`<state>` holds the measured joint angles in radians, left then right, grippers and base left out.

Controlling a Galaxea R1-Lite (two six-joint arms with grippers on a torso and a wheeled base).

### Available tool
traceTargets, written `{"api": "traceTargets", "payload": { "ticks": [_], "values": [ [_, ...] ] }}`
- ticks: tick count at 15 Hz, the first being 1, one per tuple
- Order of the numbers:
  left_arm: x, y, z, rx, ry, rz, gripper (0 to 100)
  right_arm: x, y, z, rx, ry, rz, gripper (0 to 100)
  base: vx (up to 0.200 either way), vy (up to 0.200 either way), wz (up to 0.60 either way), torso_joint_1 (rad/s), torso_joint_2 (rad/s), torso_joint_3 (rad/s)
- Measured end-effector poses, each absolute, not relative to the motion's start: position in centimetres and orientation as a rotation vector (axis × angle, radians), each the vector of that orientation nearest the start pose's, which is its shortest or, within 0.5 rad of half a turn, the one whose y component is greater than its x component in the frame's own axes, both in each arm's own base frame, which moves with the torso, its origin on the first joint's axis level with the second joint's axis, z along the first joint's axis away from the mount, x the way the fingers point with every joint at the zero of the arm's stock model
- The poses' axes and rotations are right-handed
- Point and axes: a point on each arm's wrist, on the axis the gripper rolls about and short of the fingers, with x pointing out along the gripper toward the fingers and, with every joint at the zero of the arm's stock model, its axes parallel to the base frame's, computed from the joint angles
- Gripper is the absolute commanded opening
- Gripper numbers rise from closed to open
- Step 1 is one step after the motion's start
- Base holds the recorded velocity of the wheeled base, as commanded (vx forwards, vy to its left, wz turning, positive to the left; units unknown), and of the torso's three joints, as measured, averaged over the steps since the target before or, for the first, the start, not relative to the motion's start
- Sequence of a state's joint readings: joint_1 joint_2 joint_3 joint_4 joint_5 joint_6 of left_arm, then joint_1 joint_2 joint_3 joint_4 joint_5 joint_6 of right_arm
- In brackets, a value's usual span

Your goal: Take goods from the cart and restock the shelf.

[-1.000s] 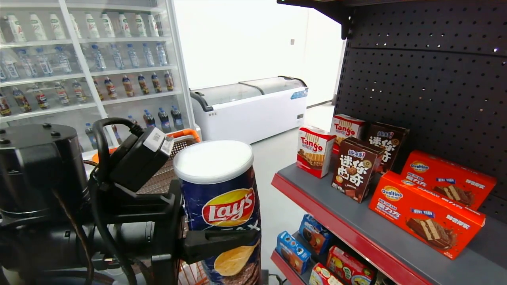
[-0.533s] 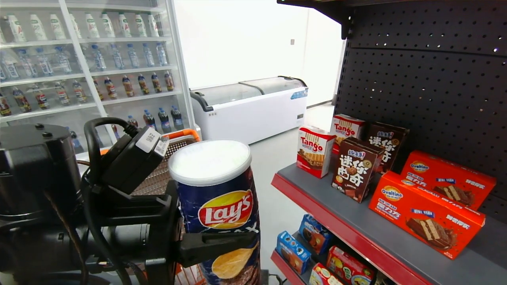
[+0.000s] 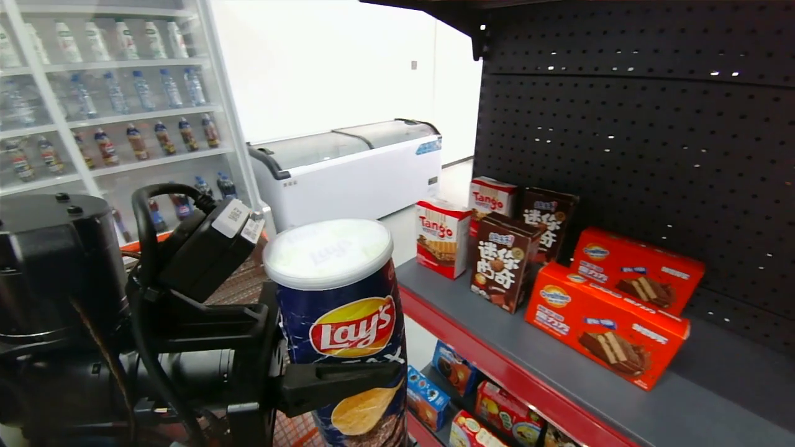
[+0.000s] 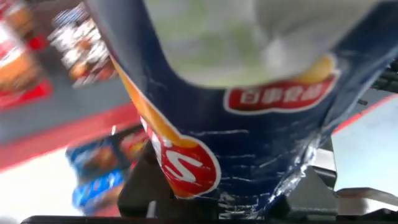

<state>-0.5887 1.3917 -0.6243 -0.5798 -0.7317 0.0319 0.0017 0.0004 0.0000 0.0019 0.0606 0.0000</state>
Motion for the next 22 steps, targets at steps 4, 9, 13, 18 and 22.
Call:
{"api": "traceTargets", "payload": {
  "ticks": [4,9,13,18,22],
  "values": [
    [17.4,-13.61,21.11,0.014,0.176,-1.328,0,-2.28,0.13,7.53,0.0,0.002,0.061,100,0.0,0.0,-0.6,0.005,0.0,0.004],
    [17.37,-13.73,21.1,0.013,0.177,-1.333,0,-2.28,0.13,7.54,0.0,0.002,0.063,100,0.0,0.0,-0.6,-0.001,0.0,0.003],
    [17.42,-13.73,21.1,0.014,0.177,-1.331,0,-2.28,0.13,7.53,-0.001,0.002,0.063,100,0.0,0.0,-0.6,0.001,0.0,0.002],
    [17.45,-13.7,21.11,0.013,0.176,-1.327,0,-2.28,0.13,7.54,0.0,0.002,0.061,100,0.0,0.0,-0.36,0.001,0.0,0.0],
    [17.55,-13.56,21.05,0.012,0.179,-1.317,0,-2.28,0.14,7.53,0.0,0.002,0.061,100,0.0,0.0,0.0,0.0,0.0,0.0]
  ]
}}
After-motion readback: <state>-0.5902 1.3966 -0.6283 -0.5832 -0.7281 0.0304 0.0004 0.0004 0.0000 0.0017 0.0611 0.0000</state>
